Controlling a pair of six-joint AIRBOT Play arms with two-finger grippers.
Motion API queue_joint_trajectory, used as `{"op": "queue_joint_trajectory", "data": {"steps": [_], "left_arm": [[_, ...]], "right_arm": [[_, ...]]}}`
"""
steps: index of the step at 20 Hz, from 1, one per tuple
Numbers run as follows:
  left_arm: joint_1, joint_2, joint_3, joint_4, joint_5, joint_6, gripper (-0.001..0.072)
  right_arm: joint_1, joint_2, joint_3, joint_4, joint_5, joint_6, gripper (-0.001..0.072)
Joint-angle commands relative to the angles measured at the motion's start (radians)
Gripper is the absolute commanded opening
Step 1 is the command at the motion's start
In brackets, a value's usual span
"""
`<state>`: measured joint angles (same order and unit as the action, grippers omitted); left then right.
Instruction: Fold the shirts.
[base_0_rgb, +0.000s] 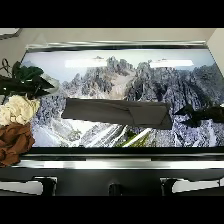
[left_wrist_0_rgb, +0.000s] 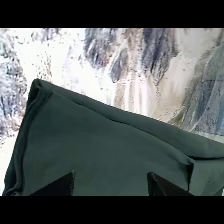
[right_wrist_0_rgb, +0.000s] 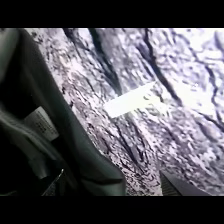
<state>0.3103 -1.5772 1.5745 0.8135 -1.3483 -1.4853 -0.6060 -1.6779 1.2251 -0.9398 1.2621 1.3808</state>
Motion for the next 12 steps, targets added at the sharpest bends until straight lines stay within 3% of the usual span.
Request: {"op": "queue_joint_trajectory", "data": {"steps": [1,5,8,12], "left_arm": [[-0.023,0.054,0.003,0.002,-0.003,0.004,0.055],[-0.058,0.062,0.003,0.002,-0.002,0.003,0.055],[-0.078,0.061,0.003,0.001,-0.003,0.0,0.0549],[-0.092,0.061,0.003,0.001,-0.002,-0.019,0.055]], "right_arm": [[-0.026,-0.103,0.001,0.146,0.075,-0.013,0.07],[-0.026,-0.163,0.001,0.304,0.124,-0.131,0.0699],[-0.026,-0.166,0.001,0.356,0.203,-0.289,0.07],[-0.024,-0.166,0.001,0.364,0.25,-0.353,0.0697]]}}
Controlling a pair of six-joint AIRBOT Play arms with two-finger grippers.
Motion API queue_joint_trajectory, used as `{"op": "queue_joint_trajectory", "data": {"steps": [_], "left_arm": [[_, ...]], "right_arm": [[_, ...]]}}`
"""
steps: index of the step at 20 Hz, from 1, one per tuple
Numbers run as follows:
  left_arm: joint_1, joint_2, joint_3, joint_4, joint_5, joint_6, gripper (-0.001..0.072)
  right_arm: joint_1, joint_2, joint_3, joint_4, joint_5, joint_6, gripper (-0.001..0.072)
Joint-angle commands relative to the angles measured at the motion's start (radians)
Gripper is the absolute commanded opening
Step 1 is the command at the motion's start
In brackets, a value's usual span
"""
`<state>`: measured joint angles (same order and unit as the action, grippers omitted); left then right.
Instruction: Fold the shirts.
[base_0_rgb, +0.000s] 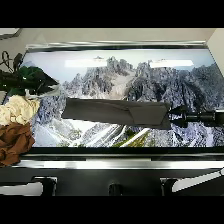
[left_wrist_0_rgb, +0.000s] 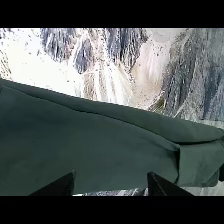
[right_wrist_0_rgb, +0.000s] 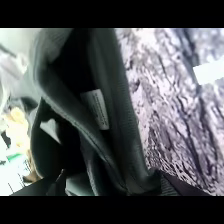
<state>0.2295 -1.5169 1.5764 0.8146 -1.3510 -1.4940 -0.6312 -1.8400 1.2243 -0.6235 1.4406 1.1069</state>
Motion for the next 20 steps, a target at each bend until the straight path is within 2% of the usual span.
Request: {"op": "queue_joint_trajectory", "data": {"steps": [1,6,12,13,14,16,17,19,20], "left_arm": [[-0.014,0.001,0.001,0.0,0.0,-0.019,0.055],[-0.037,0.001,0.001,-0.004,-0.003,-0.027,0.0549],[-0.066,0.001,0.001,-0.003,-0.003,-0.033,0.0549],[-0.069,0.001,0.001,-0.003,-0.003,-0.033,0.0549],[-0.075,0.001,0.001,-0.003,-0.003,-0.032,0.0549],[-0.084,0.001,0.001,-0.003,-0.003,-0.032,0.0549],[-0.089,0.001,0.001,-0.003,-0.003,-0.032,0.0549],[-0.1,0.001,0.001,-0.003,-0.003,-0.032,0.0549],[-0.103,0.001,0.001,-0.003,-0.003,-0.032,0.0549]], "right_arm": [[0.006,-0.004,0.002,0.048,0.081,-0.102,0.0696],[0.055,-0.004,0.002,0.055,0.125,-0.186,0.0692],[0.14,-0.003,0.002,0.039,0.051,-0.148,0.0646],[0.159,-0.003,0.002,0.032,0.038,-0.127,0.0577],[0.182,-0.003,0.002,0.026,0.025,-0.108,0.055],[0.243,-0.003,0.002,0.007,0.012,-0.089,0.0431],[0.278,-0.003,0.002,-0.011,0.003,-0.071,0.0421],[0.341,0.006,0.002,-0.055,-0.018,-0.035,0.0246],[0.364,0.016,0.002,-0.079,-0.028,-0.014,0.0111]]}}
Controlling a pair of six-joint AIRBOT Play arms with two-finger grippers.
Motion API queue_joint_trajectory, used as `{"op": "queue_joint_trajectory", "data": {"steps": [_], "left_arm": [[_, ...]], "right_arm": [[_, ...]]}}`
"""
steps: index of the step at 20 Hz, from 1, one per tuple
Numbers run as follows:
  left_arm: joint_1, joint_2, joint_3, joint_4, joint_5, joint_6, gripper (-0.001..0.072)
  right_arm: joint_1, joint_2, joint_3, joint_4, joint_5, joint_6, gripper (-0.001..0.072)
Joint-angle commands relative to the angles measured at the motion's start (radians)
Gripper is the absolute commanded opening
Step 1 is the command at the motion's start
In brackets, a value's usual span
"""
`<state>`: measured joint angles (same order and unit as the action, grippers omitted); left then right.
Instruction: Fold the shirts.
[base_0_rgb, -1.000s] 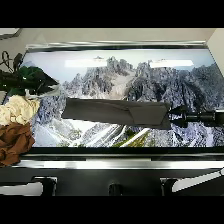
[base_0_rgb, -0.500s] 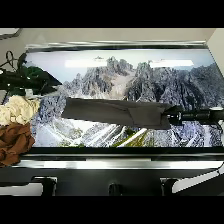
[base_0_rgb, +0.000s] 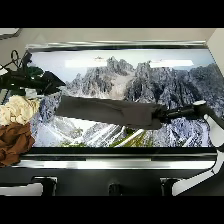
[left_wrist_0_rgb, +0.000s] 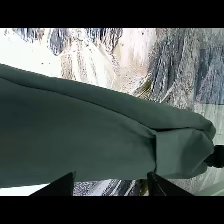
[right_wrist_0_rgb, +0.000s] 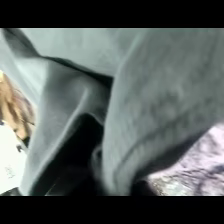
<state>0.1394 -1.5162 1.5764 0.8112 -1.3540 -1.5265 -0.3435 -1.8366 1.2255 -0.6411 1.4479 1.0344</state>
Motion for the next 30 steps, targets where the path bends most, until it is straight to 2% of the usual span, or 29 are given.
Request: {"op": "queue_joint_trajectory", "data": {"steps": [1,2,3,5,6,10,14,16,18,21,25,26,28,30], "left_arm": [[-0.018,0.0,0.001,0.0,0.0,0.008,0.0548],[-0.026,-0.002,0.001,0.001,0.0,0.016,0.0527],[-0.038,-0.003,0.0,0.001,0.0,0.028,0.0446],[-0.082,-0.003,-0.016,0.0,0.011,0.072,0.0109],[-0.12,-0.003,-0.035,0.001,0.031,0.092,0.0033],[-0.335,-0.038,-0.167,0.0,0.224,0.086,0.0033],[-0.562,-0.186,-0.187,-0.034,0.347,0.048,0.0033],[-0.634,-0.256,-0.187,-0.179,0.42,0.05,0.0033],[-0.685,-0.311,-0.186,-0.35,0.463,0.092,0.0032],[-0.767,-0.383,-0.163,-0.539,0.464,0.143,0.0032],[-0.901,-0.428,-0.148,-0.551,0.45,0.146,0.0033],[-0.908,-0.43,-0.147,-0.55,0.443,0.186,0.0032],[-0.855,-0.422,-0.143,-0.539,0.369,0.237,0.0029],[-0.745,-0.365,-0.143,-0.39,0.336,0.222,0.0028]], "right_arm": [[0.093,0.031,0.001,-0.089,-0.051,0.094,0.0044],[0.1,0.053,0.001,-0.109,-0.062,0.118,0.0043],[0.1,0.083,0.001,-0.116,-0.061,0.141,0.0042],[0.097,0.163,0.002,-0.145,-0.053,0.2,0.0042],[0.097,0.208,0.002,-0.161,-0.05,0.231,0.0042],[0.098,0.418,0.002,-0.168,-0.005,0.348,0.0042],[0.098,0.617,0.001,-0.172,0.119,0.435,0.0042],[0.098,0.711,0.001,-0.189,0.172,0.484,0.0042],[0.098,0.797,0.001,-0.191,0.216,0.528,0.0042],[0.098,0.896,0.001,-0.191,0.257,0.575,0.0042],[0.098,0.968,0.001,-0.19,0.251,0.604,0.0042],[0.098,0.972,0.001,-0.19,0.252,0.601,0.0042],[0.098,0.972,0.001,-0.19,0.239,0.555,0.0041],[0.098,0.957,0.001,-0.179,0.208,0.538,0.0041]]}}
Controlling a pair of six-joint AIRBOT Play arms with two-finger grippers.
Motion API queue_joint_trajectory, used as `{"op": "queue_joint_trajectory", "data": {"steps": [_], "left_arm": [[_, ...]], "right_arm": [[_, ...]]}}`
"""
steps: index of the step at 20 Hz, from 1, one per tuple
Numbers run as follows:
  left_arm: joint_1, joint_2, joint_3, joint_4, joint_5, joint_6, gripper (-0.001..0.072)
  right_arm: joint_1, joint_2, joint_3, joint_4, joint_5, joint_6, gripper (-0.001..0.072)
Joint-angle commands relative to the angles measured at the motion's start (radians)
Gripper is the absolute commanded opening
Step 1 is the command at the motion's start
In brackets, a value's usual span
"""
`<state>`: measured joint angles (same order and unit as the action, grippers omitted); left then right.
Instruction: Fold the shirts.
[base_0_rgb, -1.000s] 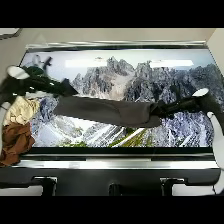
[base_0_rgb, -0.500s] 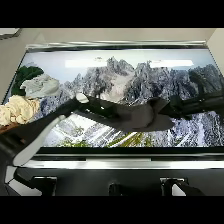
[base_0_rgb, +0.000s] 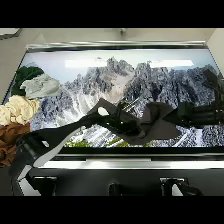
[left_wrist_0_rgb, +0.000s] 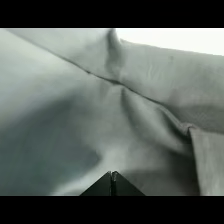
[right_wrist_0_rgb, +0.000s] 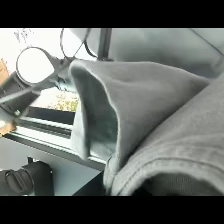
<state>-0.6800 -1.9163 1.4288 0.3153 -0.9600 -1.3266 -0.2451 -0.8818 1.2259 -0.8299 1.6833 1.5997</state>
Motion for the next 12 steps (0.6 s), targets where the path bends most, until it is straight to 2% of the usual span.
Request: {"op": "queue_joint_trajectory", "data": {"steps": [1,3,5,9,12], "left_arm": [[0.145,0.084,0.004,0.229,-0.058,-0.024,0.0028],[0.29,0.189,0.004,0.431,-0.057,-0.09,0.0029],[0.439,0.293,0.004,0.52,-0.063,-0.1,0.0029],[0.679,0.475,0.004,0.526,-0.071,-0.1,0.003],[0.765,0.579,0.004,0.526,-0.073,-0.099,0.003]], "right_arm": [[0.007,-0.016,0.001,0.027,-0.046,-0.044,0.004],[0.076,-0.073,0.001,0.034,-0.119,-0.073,0.004],[0.2,-0.163,0.001,0.036,-0.239,-0.106,0.004],[0.46,-0.417,0.006,0.082,-0.523,-0.22,0.0039],[0.558,-0.647,0.081,0.172,-0.655,-0.313,0.0039]]}}
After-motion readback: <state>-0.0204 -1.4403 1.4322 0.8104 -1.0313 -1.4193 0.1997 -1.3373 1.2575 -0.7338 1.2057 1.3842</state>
